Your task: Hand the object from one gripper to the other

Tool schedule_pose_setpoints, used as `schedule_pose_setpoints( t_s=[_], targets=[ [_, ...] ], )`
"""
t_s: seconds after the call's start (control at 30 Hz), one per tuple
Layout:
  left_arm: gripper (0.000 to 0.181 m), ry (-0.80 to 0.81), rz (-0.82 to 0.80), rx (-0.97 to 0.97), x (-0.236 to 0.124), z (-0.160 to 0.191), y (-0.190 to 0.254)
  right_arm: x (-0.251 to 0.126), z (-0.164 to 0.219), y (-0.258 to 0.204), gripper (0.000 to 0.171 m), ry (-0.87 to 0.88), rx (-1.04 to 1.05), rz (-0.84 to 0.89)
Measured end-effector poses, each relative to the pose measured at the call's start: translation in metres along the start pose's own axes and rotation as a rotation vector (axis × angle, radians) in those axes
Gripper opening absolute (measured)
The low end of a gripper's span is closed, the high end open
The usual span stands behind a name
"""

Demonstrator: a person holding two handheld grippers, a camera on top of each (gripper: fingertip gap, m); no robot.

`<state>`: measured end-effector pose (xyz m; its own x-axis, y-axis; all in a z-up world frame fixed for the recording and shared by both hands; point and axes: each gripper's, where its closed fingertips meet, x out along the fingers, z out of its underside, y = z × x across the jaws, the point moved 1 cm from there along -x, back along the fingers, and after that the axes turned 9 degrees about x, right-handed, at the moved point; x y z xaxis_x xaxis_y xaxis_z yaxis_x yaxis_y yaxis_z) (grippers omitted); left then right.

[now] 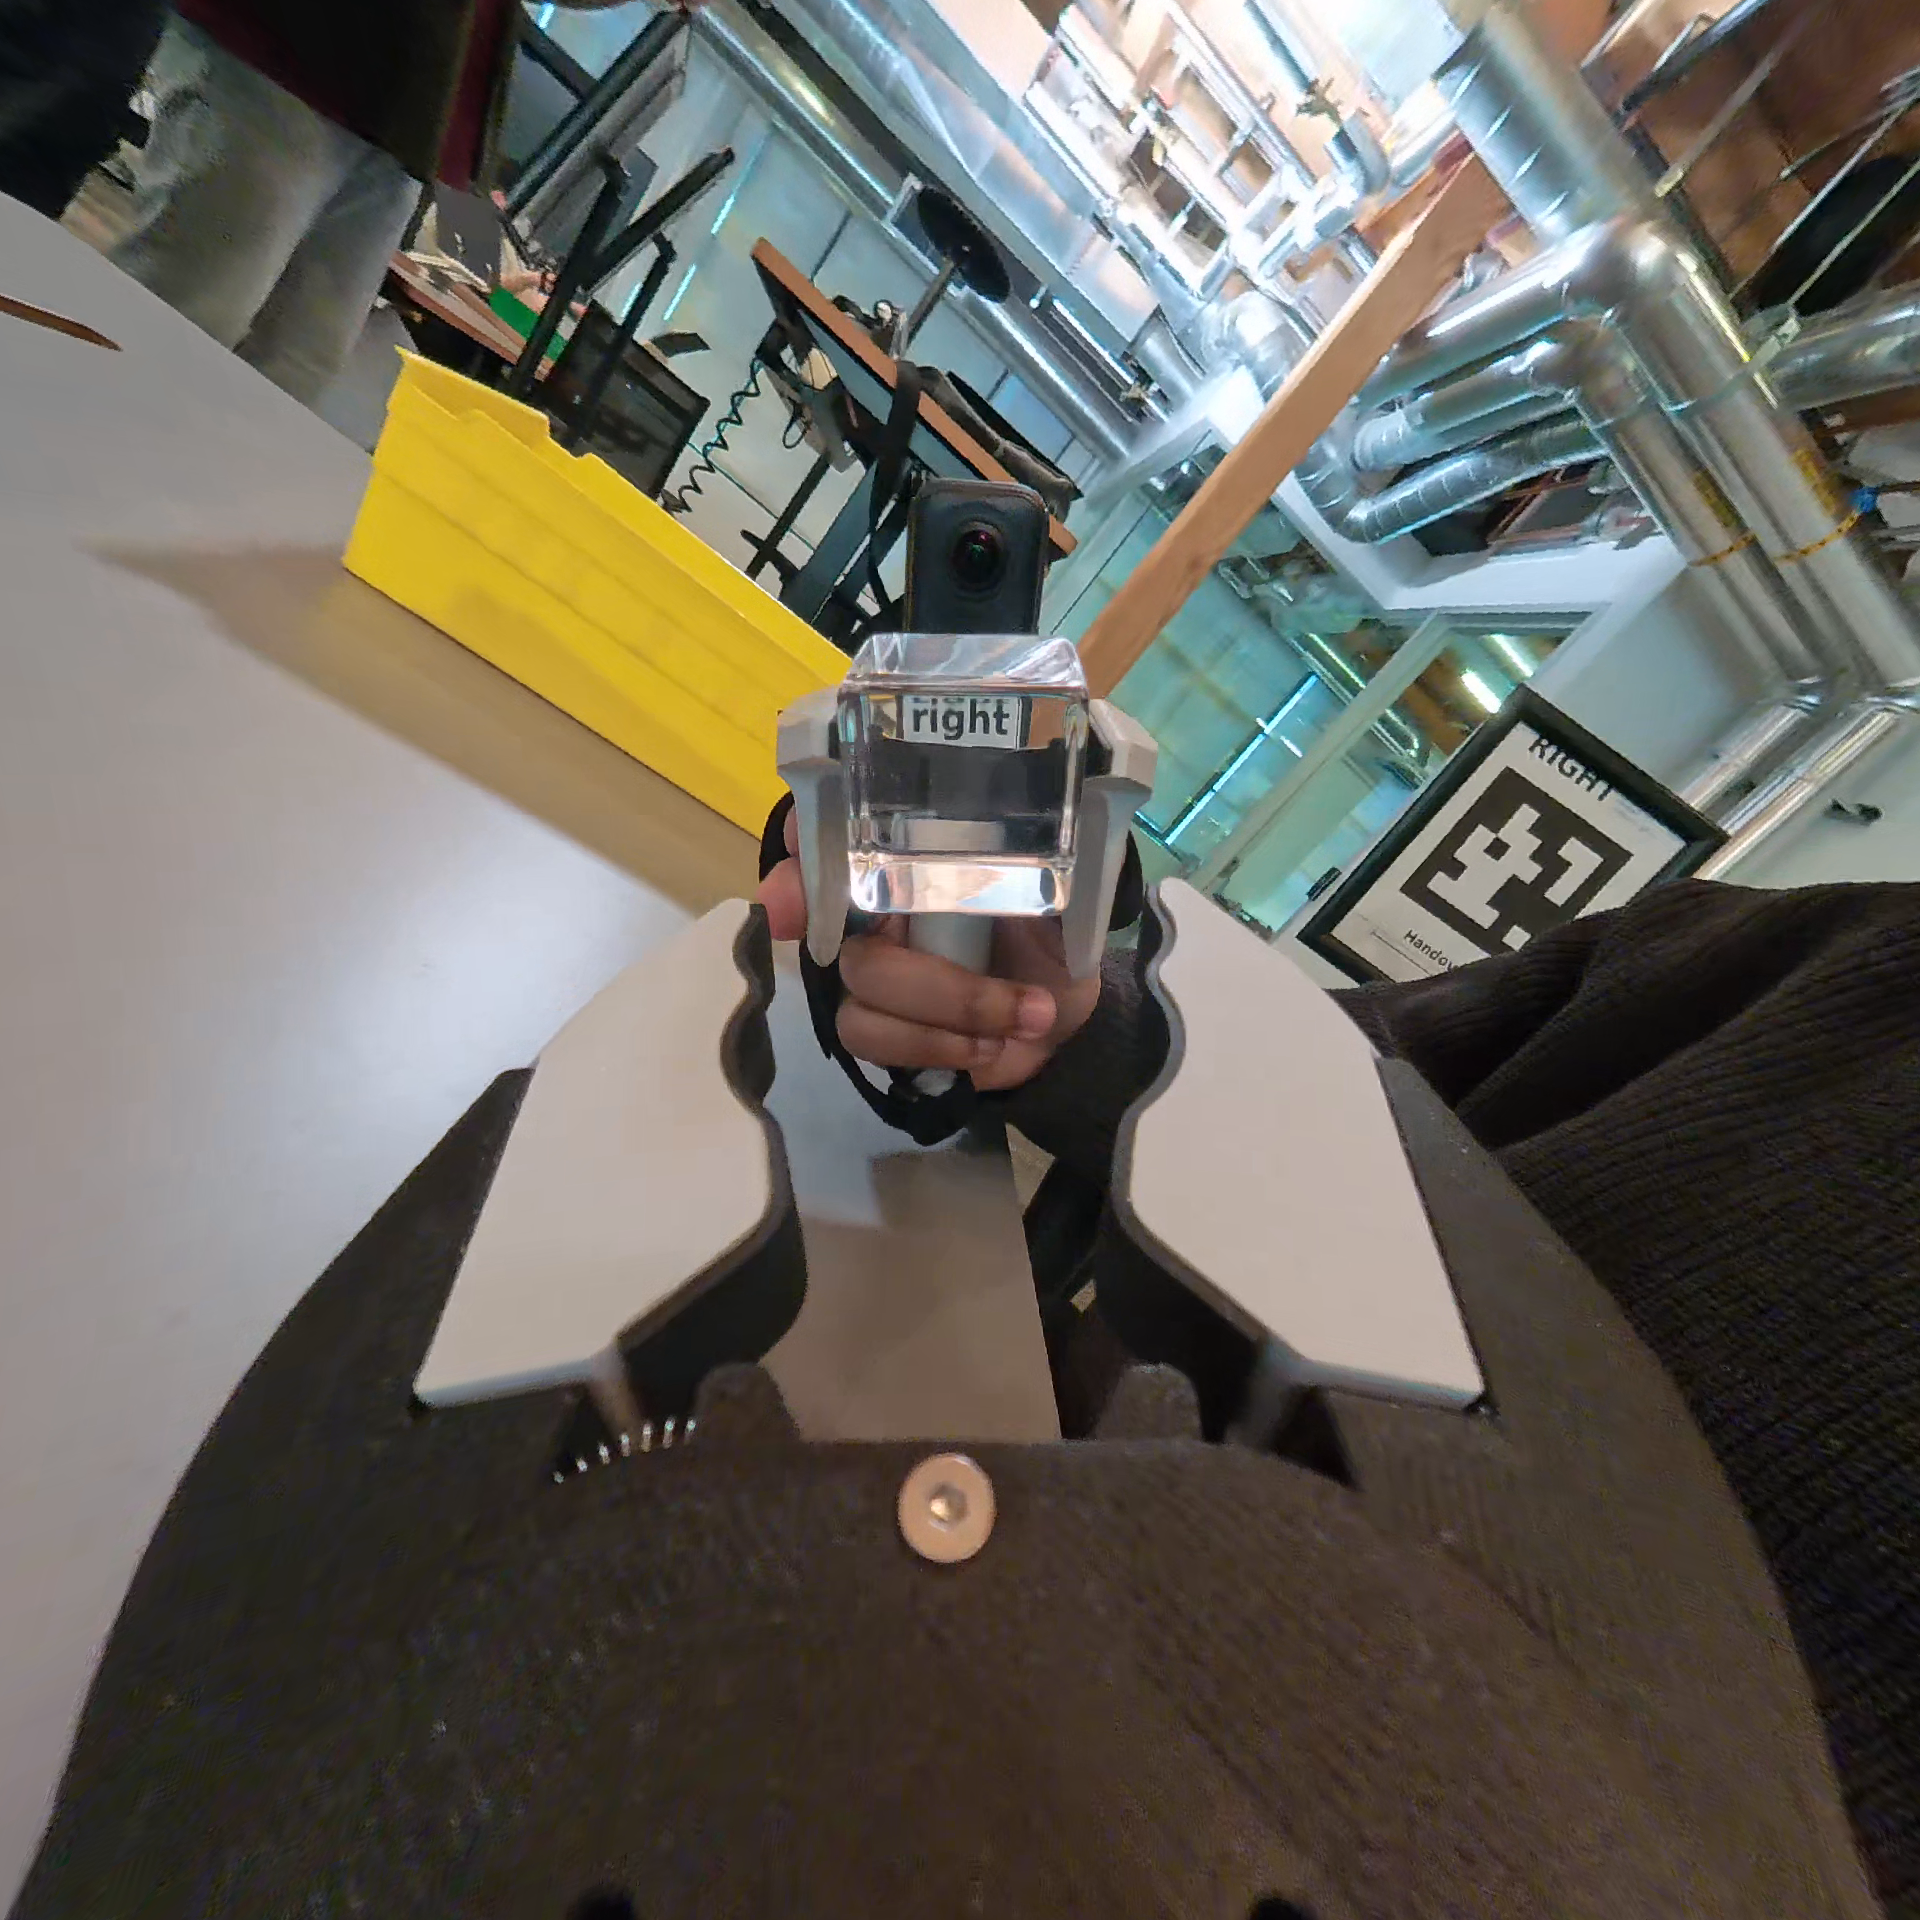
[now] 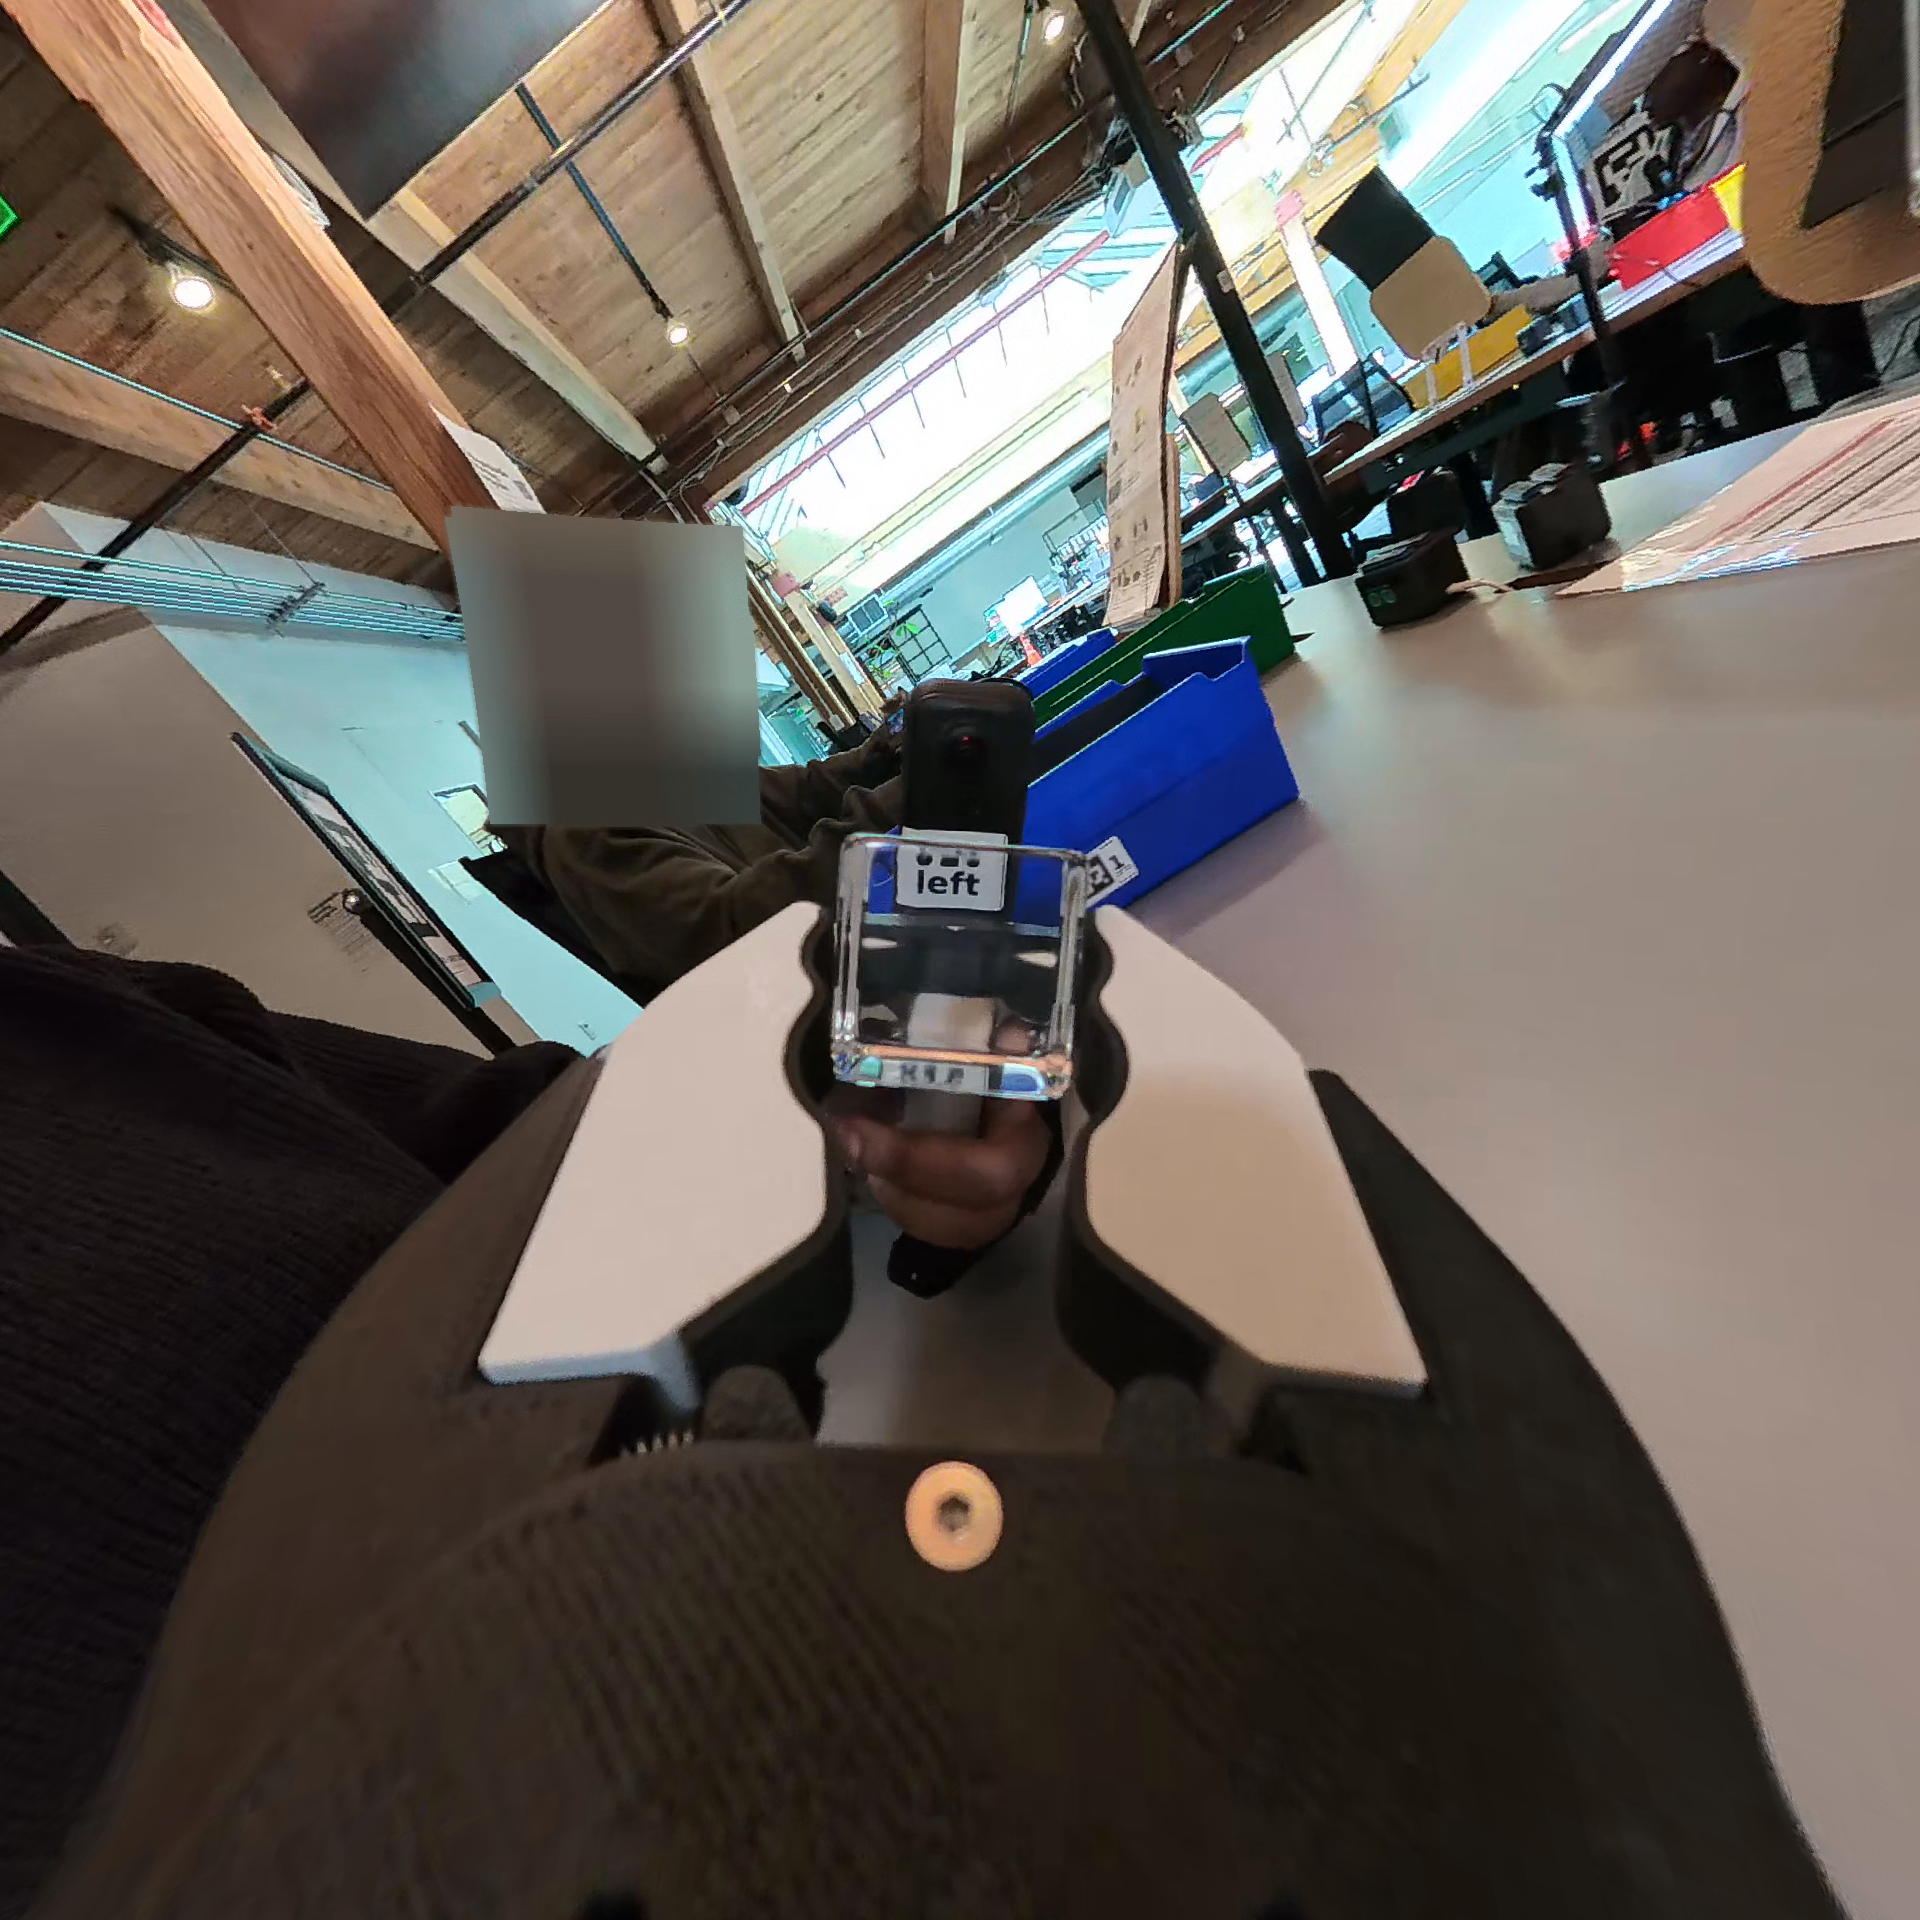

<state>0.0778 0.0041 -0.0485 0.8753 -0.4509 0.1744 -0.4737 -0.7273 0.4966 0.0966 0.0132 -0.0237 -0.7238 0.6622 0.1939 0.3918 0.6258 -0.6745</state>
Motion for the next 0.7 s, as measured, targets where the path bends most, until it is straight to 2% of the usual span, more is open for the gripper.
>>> schedule_pose_setpoints(
  t_s=[0.03, 0.5, 0.6, 0.7],
  targets=[
    [0.07, -0.003, 0.005, 0.007, 0.001, 0.001, 0.001, 0.001, 0.001, -0.001, 0.045, -0.003, -0.001, -0.002],
    [0.057, -0.014, 0.032, 0.038, 0.003, 0.003, 0.009, 0.011, 0.015, -0.009, 0.045, -0.047, -0.038, -0.03],
    [0.046, -0.017, 0.038, 0.074, 0.003, 0.003, 0.011, 0.011, 0.016, -0.009, 0.045, -0.05, -0.051, -0.027],
    [0.046, -0.01, 0.019, 0.116, 0.003, 0.001, 0.012, 0.011, 0.015, -0.009, 0.045, -0.045, -0.052, -0.035]
  ],
)
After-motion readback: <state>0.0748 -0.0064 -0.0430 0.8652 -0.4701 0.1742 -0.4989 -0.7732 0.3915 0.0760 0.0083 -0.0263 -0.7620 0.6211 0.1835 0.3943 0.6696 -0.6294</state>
